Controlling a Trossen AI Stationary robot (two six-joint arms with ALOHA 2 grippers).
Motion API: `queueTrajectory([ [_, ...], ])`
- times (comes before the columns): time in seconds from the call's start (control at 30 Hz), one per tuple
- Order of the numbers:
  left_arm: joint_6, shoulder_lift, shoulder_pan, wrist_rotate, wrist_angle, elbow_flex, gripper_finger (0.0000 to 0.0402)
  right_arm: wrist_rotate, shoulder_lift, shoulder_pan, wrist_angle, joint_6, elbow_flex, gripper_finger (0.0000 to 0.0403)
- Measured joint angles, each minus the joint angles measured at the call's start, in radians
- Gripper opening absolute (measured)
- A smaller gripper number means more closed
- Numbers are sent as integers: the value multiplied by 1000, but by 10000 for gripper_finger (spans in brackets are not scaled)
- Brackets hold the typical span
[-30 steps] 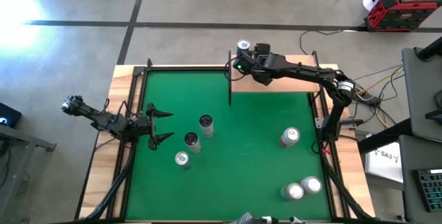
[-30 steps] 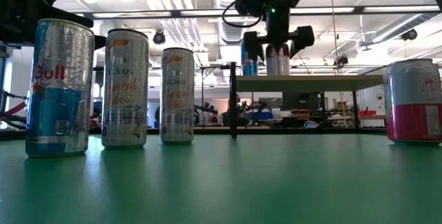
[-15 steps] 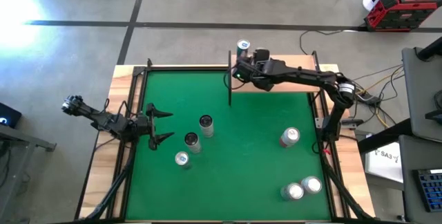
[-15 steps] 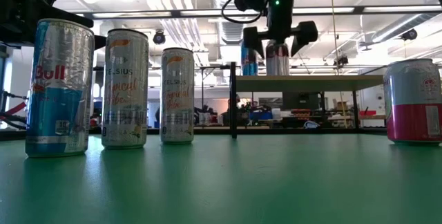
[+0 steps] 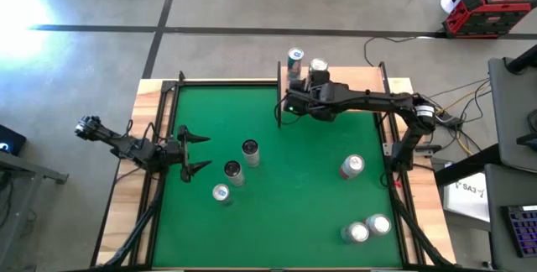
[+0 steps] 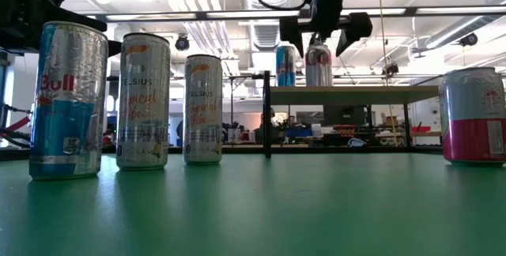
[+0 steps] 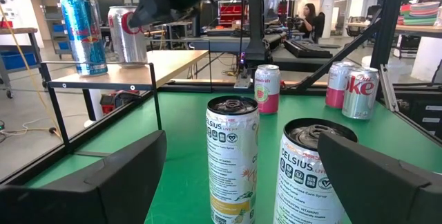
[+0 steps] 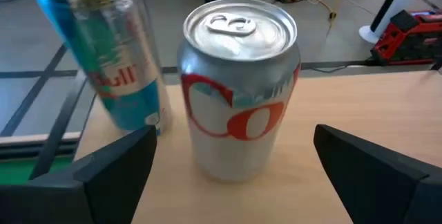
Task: Place canned beverage on shelf
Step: Put the top red-silver soda can on the shelf
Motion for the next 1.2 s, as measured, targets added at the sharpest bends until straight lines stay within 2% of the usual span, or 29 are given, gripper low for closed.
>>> queueTrajectory([
  [0.57, 0, 0, 0, 0, 0, 0, 361, -20, -1, 51, -93, 115, 0, 379],
  [0.97, 0, 0, 0, 0, 0, 0, 361, -35, -1, 50, -93, 125, -2, 291],
  [1.2, 0, 0, 0, 0, 0, 0, 361, -37, 1, 48, -88, 154, -37, 255],
])
